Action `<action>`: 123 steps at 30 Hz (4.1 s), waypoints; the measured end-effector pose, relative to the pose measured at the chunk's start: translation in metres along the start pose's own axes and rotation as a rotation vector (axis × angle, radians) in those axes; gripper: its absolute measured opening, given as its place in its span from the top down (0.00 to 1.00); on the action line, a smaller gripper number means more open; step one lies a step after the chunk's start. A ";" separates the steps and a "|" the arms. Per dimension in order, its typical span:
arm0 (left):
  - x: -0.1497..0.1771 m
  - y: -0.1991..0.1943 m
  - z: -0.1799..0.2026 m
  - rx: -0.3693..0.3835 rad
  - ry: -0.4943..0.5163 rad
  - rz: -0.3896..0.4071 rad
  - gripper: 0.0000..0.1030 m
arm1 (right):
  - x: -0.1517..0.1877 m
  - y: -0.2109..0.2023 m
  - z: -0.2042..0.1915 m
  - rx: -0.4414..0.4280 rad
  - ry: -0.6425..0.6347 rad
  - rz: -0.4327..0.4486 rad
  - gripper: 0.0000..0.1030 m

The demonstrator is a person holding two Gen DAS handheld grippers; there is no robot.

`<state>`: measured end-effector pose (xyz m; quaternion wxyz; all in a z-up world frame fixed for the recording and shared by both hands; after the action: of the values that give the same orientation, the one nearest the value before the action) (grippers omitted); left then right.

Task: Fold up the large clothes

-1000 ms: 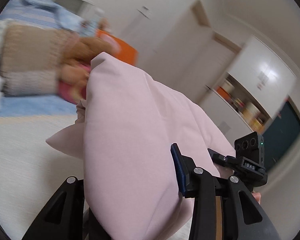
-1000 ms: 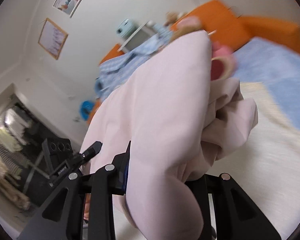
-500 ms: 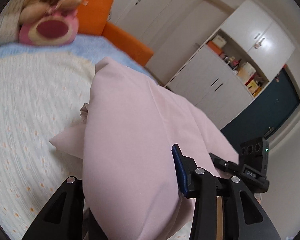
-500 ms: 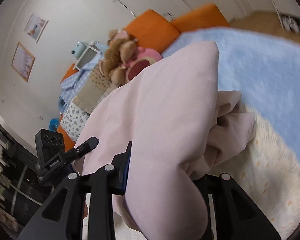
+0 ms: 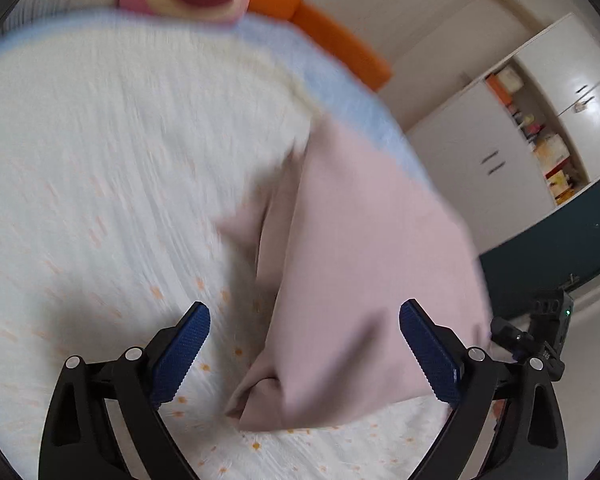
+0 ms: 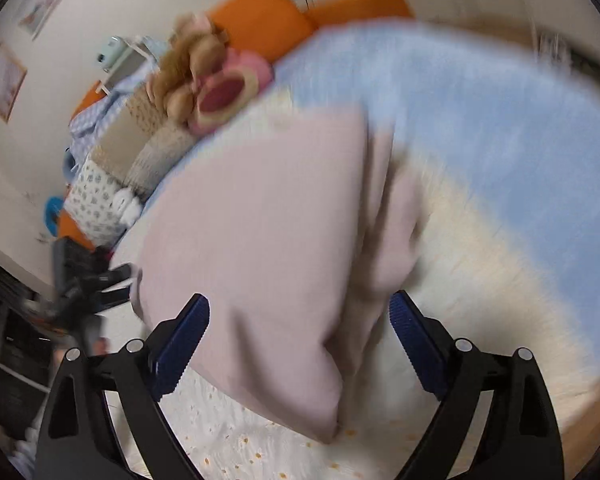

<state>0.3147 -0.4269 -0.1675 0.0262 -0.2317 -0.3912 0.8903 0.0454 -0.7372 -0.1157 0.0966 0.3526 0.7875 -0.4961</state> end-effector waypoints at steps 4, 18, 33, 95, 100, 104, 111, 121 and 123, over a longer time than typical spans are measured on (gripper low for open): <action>-0.046 -0.043 0.059 0.019 0.114 0.139 0.03 | -0.051 -0.036 -0.039 0.049 -0.146 0.162 0.19; -0.084 0.141 0.029 -0.239 0.129 -0.027 0.02 | -0.070 0.113 0.012 0.187 -0.110 -0.007 0.90; -0.008 -0.019 0.098 -0.431 0.385 0.313 0.02 | -0.020 0.007 -0.078 0.270 -0.417 0.297 0.07; 0.268 -0.049 0.122 -0.474 0.433 0.407 0.02 | 0.252 -0.058 -0.103 0.450 -0.326 0.419 0.05; 0.269 -0.047 0.127 -0.483 0.448 0.410 0.02 | 0.252 -0.057 -0.100 0.447 -0.312 0.423 0.05; 0.270 -0.044 0.129 -0.473 0.442 0.406 0.02 | 0.252 -0.055 -0.099 0.450 -0.305 0.420 0.05; 0.272 -0.042 0.132 -0.496 0.452 0.407 0.02 | 0.254 -0.051 -0.097 0.455 -0.305 0.408 0.05; 0.271 -0.042 0.134 -0.454 0.425 0.399 0.02 | 0.253 -0.051 -0.098 0.455 -0.298 0.411 0.05; 0.271 -0.043 0.134 -0.449 0.418 0.403 0.02 | 0.254 -0.051 -0.098 0.455 -0.298 0.412 0.05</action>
<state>0.0097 -0.4270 -0.1650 -0.1221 -0.4810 -0.5097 0.7028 -0.1541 -0.5507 -0.1588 0.2277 0.4403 0.5460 -0.6754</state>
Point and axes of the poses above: each gripper's, at about its wrist camera, not at the fingertips, and y roughly the way its jaws point, z to its right, x to its underside, the point moved 6 cm from there along y, roughly the way its jaws point, and after that the axes turned 5 degrees about -z, right-handed, at the moved point
